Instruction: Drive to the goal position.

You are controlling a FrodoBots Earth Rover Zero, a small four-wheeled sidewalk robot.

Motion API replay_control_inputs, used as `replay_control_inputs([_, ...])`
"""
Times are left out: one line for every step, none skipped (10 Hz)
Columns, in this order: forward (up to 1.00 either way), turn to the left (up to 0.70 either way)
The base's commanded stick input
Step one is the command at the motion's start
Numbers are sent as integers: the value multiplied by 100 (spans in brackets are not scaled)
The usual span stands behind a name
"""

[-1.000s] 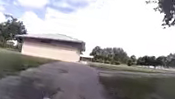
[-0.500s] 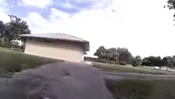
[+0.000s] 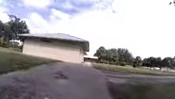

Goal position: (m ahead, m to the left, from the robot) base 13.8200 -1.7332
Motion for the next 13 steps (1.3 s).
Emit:
replay_control_inputs([69, 34])
replay_control_inputs([69, 34])
replay_control_inputs([69, 26])
replay_control_inputs([69, 3])
replay_control_inputs([69, 3])
replay_control_inputs([69, 3])
replay_control_inputs([69, 3])
replay_control_inputs([69, 23])
replay_control_inputs([69, 34])
replay_control_inputs([69, 34])
replay_control_inputs([69, 9])
replay_control_inputs([69, 3])
replay_control_inputs([69, 3])
